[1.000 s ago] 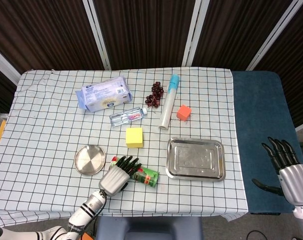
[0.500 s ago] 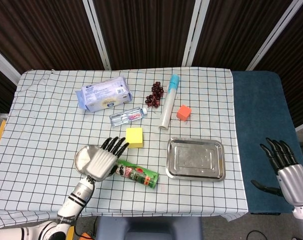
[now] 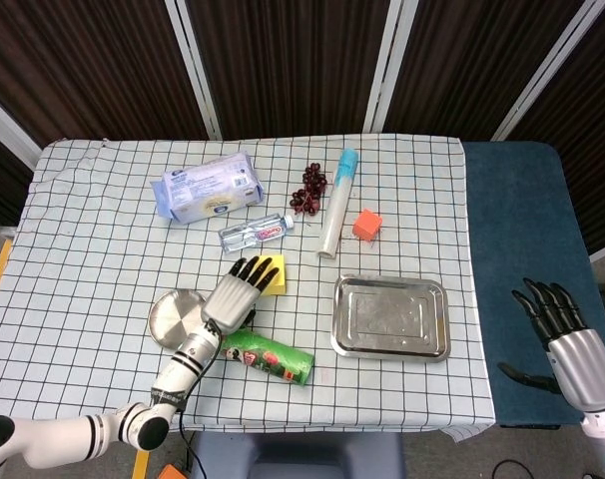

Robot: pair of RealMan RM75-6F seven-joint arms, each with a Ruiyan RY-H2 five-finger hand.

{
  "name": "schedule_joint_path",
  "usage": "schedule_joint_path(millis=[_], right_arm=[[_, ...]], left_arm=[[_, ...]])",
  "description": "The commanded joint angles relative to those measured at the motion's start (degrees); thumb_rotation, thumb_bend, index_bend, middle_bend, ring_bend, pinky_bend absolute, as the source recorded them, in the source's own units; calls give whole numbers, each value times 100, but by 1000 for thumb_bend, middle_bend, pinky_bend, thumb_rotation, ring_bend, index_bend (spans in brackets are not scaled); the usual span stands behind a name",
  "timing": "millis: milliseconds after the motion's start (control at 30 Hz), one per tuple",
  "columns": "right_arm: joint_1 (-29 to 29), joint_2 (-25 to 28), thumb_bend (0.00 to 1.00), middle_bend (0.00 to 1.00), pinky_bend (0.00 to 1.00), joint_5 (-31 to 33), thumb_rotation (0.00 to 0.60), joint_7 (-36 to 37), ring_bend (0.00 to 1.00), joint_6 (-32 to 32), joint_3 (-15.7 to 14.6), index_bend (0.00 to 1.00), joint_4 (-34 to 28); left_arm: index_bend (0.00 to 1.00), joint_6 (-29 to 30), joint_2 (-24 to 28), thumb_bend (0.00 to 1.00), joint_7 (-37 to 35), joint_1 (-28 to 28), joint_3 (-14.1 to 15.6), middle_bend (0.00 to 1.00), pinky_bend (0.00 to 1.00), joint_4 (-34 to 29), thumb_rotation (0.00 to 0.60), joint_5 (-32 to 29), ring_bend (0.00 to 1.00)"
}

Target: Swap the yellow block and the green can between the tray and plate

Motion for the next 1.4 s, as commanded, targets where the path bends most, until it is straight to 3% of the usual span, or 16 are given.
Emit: schedule_joint_path(millis=[33,567,667,867,1133,1400], right_arm=[[19,15,20,0,0,5,600,-6,0,-46,-7,106,-13],[65,38,20,0,0,-22,600,-6,0,-147,-27,118,-19],[69,40,20,0,0,-19,600,-1,0,-164,-31,119,-24],[66,48,19,0,0,-33,600,19,0,-139,-30,125,-23],[73,44,20,0,0,-9,600,29,0,-141,-9,138,-11],[86,29,19,0,0,13,600,-5,0,-185,-5,150,-29]], left_arm=[[0,-126,-156,356,-40,-199,-89,0,130,255,600,-191,0],[0,-325,-400,363,110,-692,-146,22,131,808,600,-955,14],[12,-250,-486,365,-13,-729,-105,107,171,905,600,-868,102],[178,-136,-753,377,-348,-764,49,318,366,1367,600,-555,325],[305,-61,-918,399,-707,-721,175,472,531,1750,600,-316,470],[442,630,-424,436,-894,-357,254,566,649,1039,600,66,574]])
